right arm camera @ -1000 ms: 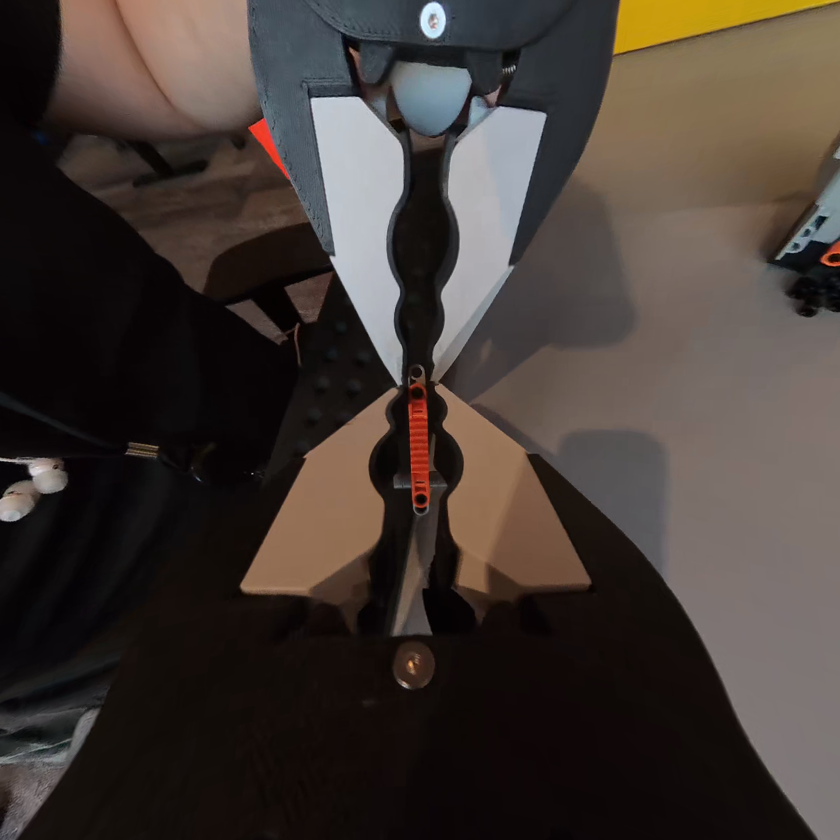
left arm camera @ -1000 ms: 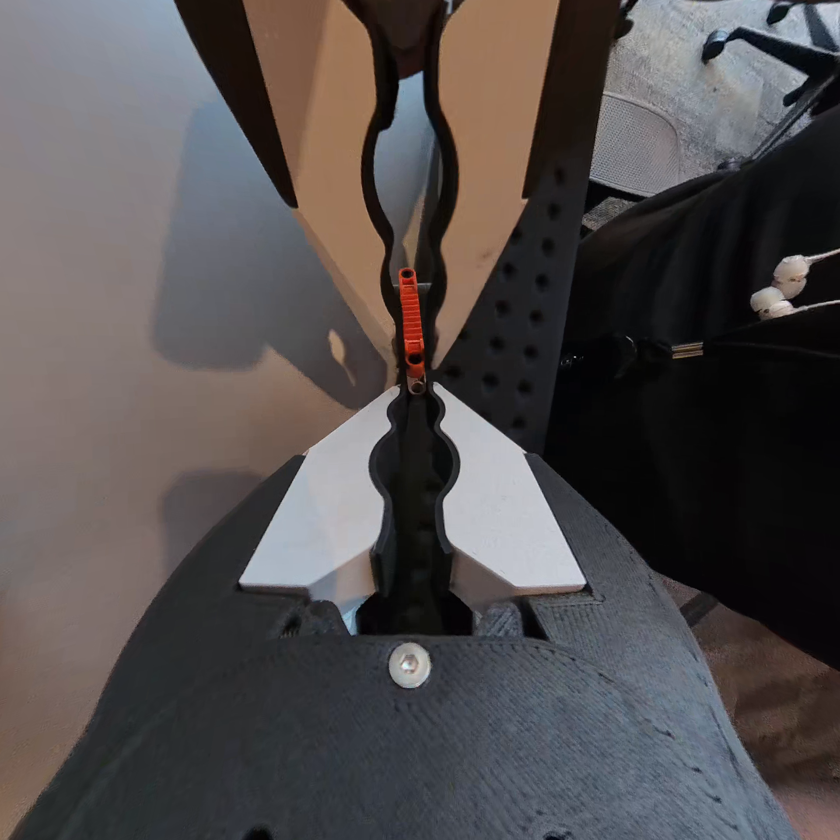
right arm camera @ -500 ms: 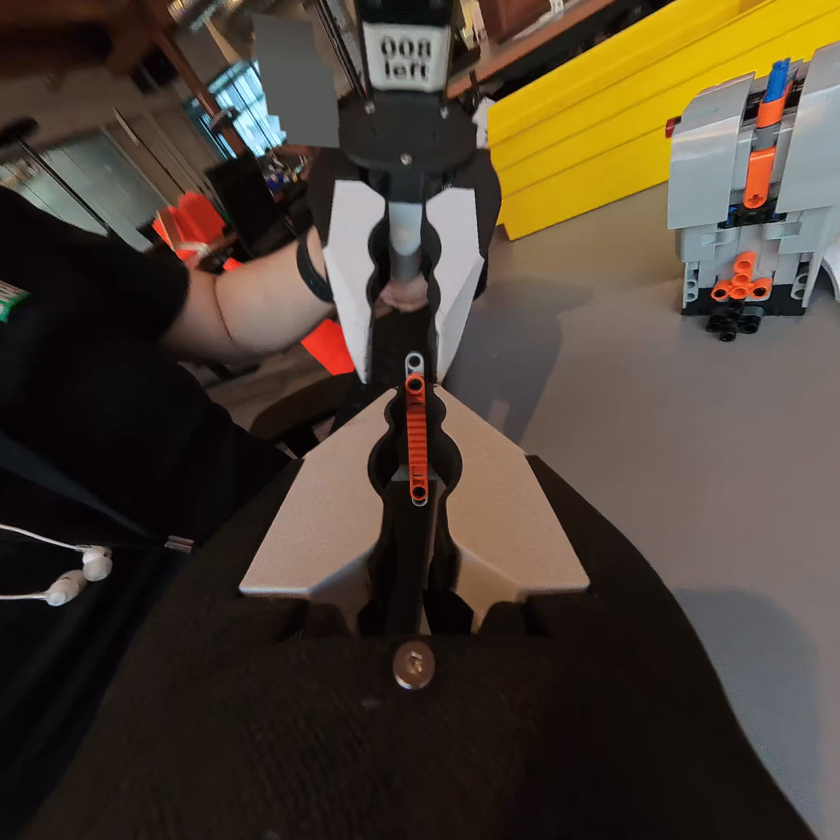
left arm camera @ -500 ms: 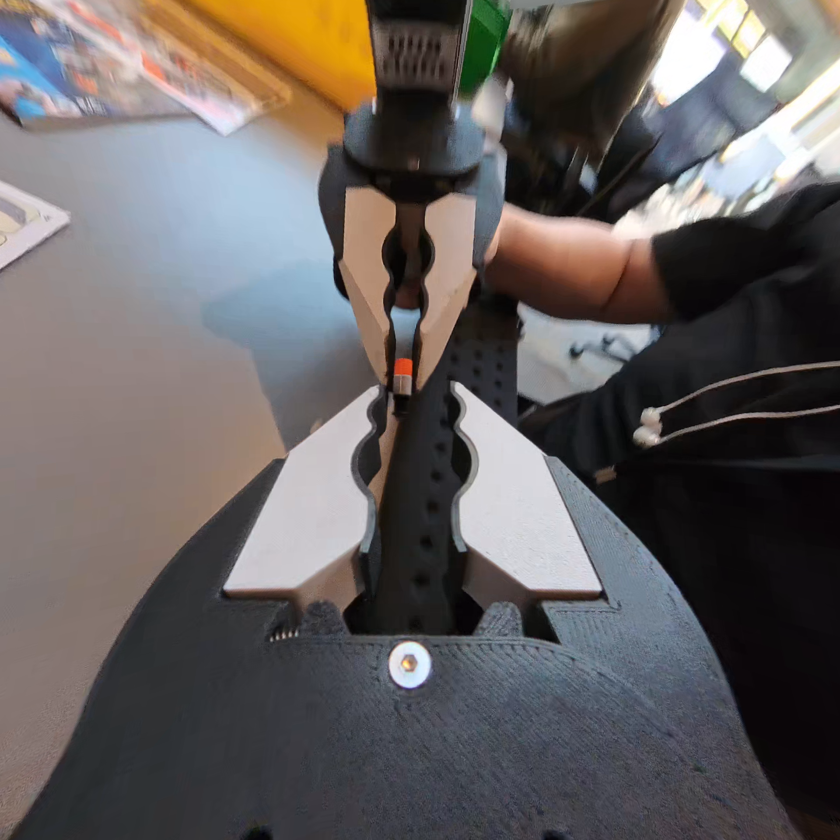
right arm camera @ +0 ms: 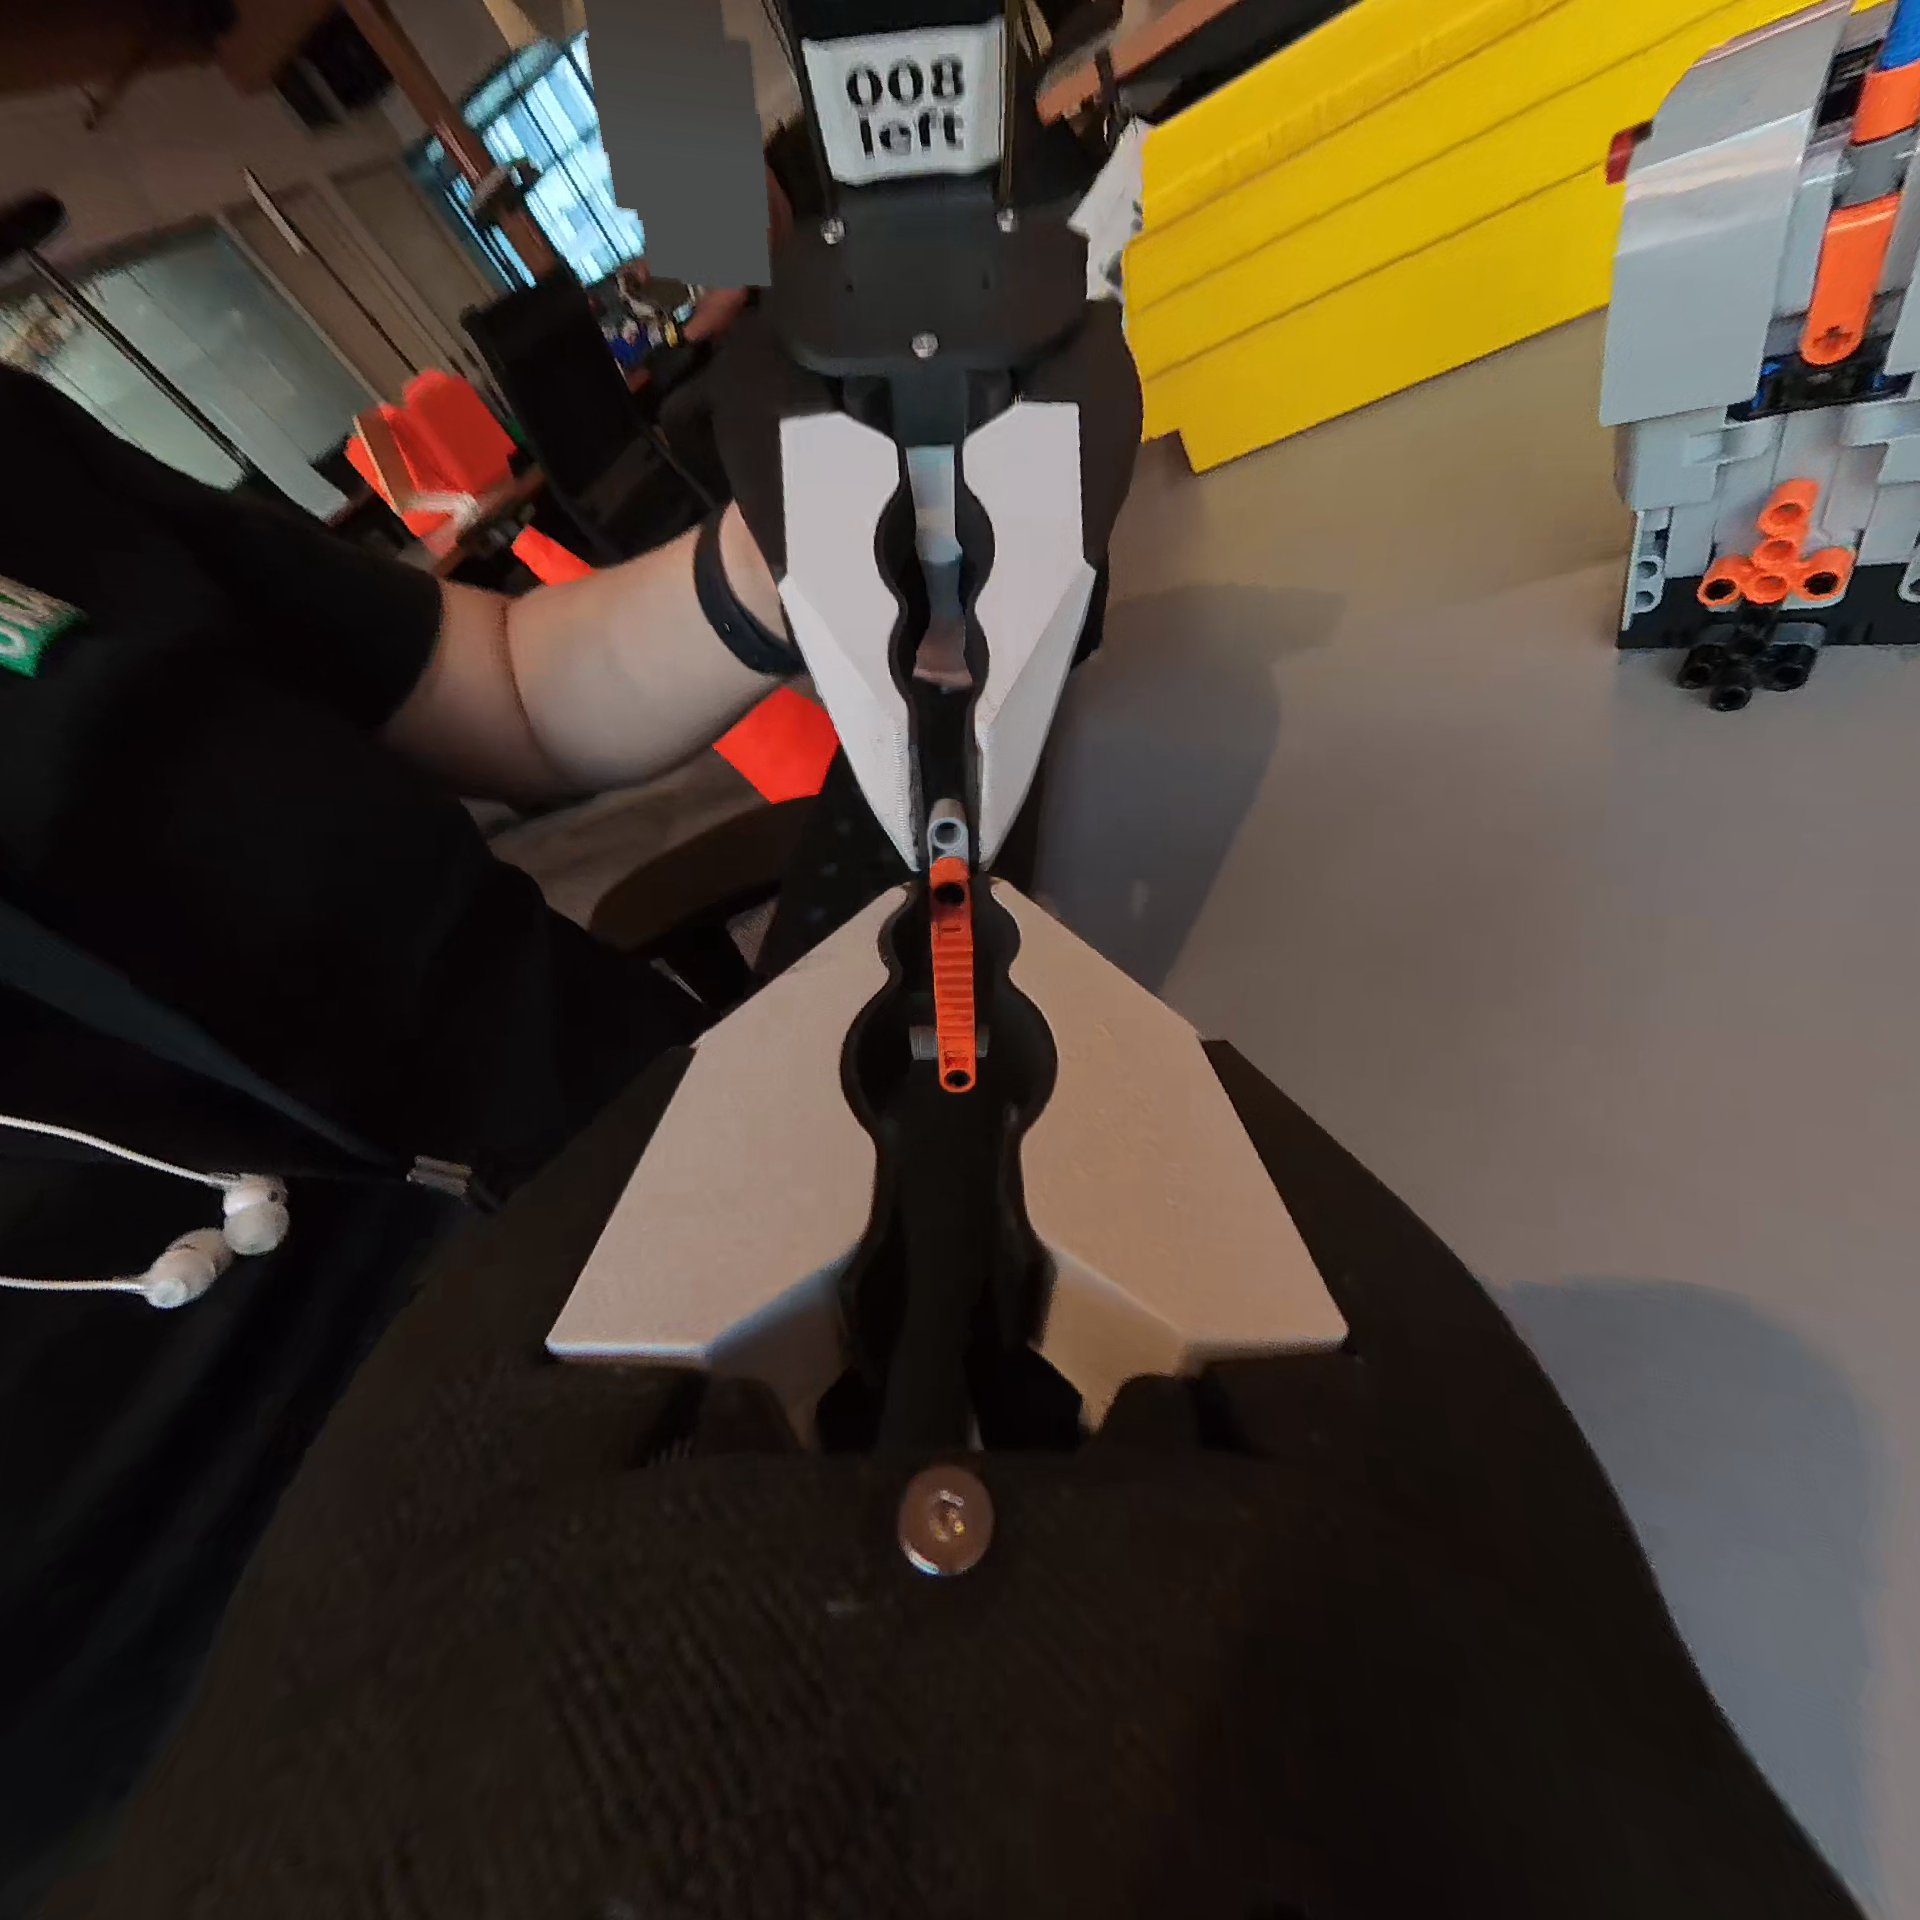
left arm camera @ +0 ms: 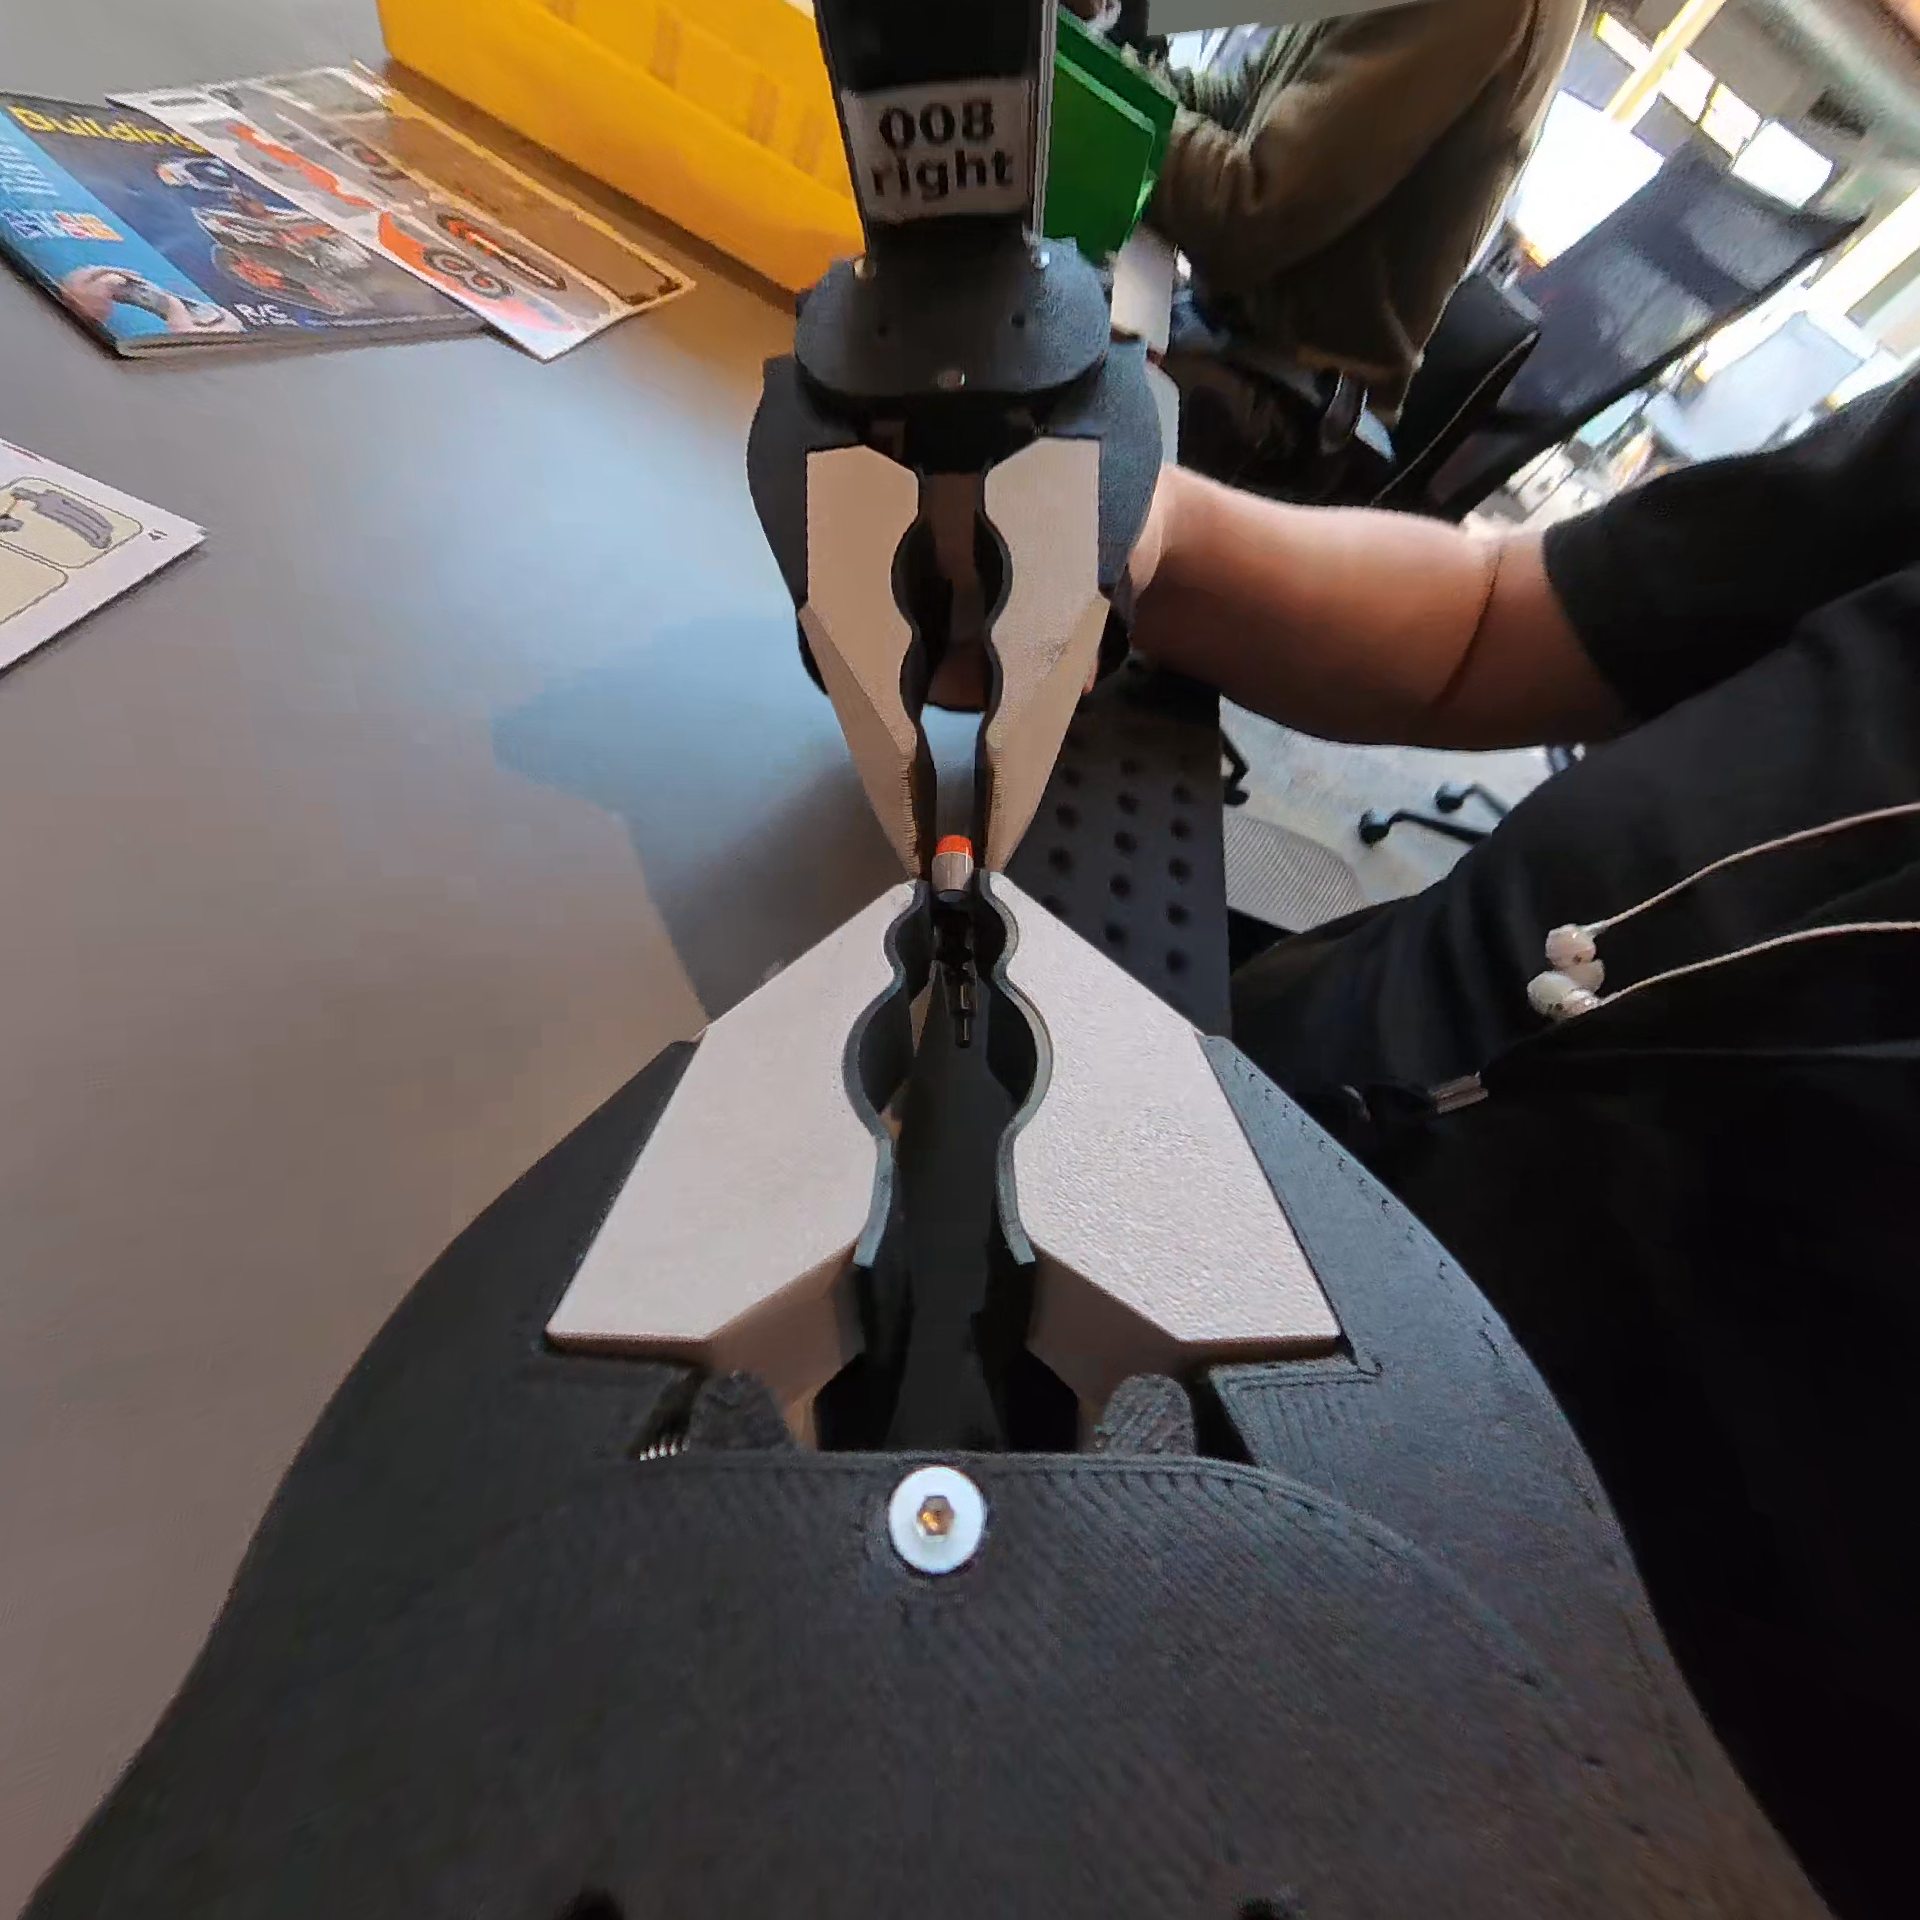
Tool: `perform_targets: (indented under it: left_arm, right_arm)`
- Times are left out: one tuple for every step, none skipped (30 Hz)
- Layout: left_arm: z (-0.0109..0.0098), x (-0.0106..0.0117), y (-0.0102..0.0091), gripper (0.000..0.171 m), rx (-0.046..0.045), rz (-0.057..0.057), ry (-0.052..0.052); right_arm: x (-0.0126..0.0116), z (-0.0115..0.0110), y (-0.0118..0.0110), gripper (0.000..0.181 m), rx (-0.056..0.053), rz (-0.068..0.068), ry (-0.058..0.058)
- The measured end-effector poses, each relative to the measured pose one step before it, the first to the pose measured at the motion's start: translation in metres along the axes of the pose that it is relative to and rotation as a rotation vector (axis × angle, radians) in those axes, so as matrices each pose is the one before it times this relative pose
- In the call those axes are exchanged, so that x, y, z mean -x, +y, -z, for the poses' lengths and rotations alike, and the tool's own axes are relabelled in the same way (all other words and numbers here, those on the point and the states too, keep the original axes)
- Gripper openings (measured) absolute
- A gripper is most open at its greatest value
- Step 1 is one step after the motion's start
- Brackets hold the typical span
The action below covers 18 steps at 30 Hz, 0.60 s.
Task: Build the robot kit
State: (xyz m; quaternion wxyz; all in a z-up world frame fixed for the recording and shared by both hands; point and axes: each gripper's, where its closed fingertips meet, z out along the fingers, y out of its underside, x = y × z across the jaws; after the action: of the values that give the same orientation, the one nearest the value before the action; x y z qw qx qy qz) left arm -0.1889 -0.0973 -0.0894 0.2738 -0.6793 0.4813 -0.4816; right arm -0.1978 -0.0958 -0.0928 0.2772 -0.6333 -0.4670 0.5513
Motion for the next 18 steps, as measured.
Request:
perform_targets:
  left_arm:
    - [-0.00059,0.00043,0.00152,0.006,0.02817,-0.0170,-0.0097]
    - [-0.00066,0.00036,0.00192,0.006,0.02831,-0.0118,-0.0073]
    - [-0.00082,0.00100,0.00187,0.006,0.02569,-0.0073,-0.0091]
    - [-0.00110,0.00131,0.00152,0.006,0.01786,-0.0070,-0.0105]
    - [-0.00127,0.00039,0.00143,0.005,0.01044,-0.0060,-0.0030]
    - [-0.00173,0.00000,0.00158,0.005,0.00543,-0.0002,0.0022]
    - [-0.00196,0.00088,0.00227,0.006,0.00331,0.0044,-0.0008]
    - [-0.00254,0.00116,0.00344,0.006,0.00719,0.0050,-0.0016]
    - [-0.00274,0.00090,0.00417,0.006,0.01194,0.0048,-0.0005]
    - [-0.00274,0.00029,0.00345,0.006,0.00919,0.0026,0.0019]
    - [-0.00171,0.00001,0.00093,0.006,-0.00626,0.0003,0.0025]
    - [-0.00063,0.00013,-0.00098,0.006,-0.01625,-0.0011,0.0003]
    - [-0.00087,0.00019,-0.00034,0.006,-0.01020,-0.0044,0.0000]
    - [-0.00061,0.00047,-0.00036,0.006,-0.00710,-0.0054,-0.0020]
    - [-0.00077,0.00051,-0.00031,0.005,-0.00417,-0.0058,-0.0020]
    - [-0.00073,-0.00010,-0.00037,0.005,-0.00184,-0.0056,0.0014]
    - [-0.00053,-0.00078,-0.00014,0.005,-0.00036,-0.0044,0.0064]
    - [-0.00040,-0.00033,-0.00027,0.005,0.00024,-0.0019,0.0044]
  right_arm:
    - [-0.00067,-0.00081,0.00150,0.006,0.0181,0.0220,0.0140]
    - [-0.00069,-0.00096,0.00184,0.006,0.0149,0.0243,0.0143]
    - [-0.00118,-0.00117,0.00215,0.006,0.0125,0.0095,0.0117]
    - [-0.00185,-0.00081,0.00175,0.007,0.0068,-0.0091,0.0080]
    - [-0.00033,-0.00025,0.00214,0.007,0.0048,-0.0146,-0.0075]
    - [-0.00003,-0.00011,0.00239,0.007,0.0050,-0.0127,-0.0091]
    - [-0.00132,-0.00025,0.00257,0.007,0.0056,-0.0014,0.0055]
    - [-0.00142,-0.00106,0.00393,0.006,0.0145,0.0083,0.0110]
    - [-0.00145,-0.00169,0.00458,0.006,0.0186,0.0137,0.0143]
    - [-0.00108,-0.00157,0.00426,0.007,0.0156,0.0156,0.0118]
    - [0.00060,0.00026,-0.00070,0.006,-0.0130,0.0041,-0.0019]
    - [-0.00034,0.00093,0.00025,0.006,-0.0054,-0.0043,-0.0013]
    - [-0.00034,0.00059,0.00034,0.006,-0.0078,-0.0089,-0.0058]
    - [-0.00055,0.00057,0.00013,0.006,-0.0122,-0.0104,-0.0076]
    - [-0.00048,0.00068,0.00016,0.006,-0.0115,-0.0111,-0.0085]
    - [-0.00013,0.00058,0.00007,0.006,-0.0101,-0.0116,-0.0096]
    - [0.00133,0.00060,0.00025,0.006,-0.0079,-0.0076,-0.0172]
    - [0.00104,0.00042,-0.00058,0.008,-0.0093,-0.0089,-0.0142]
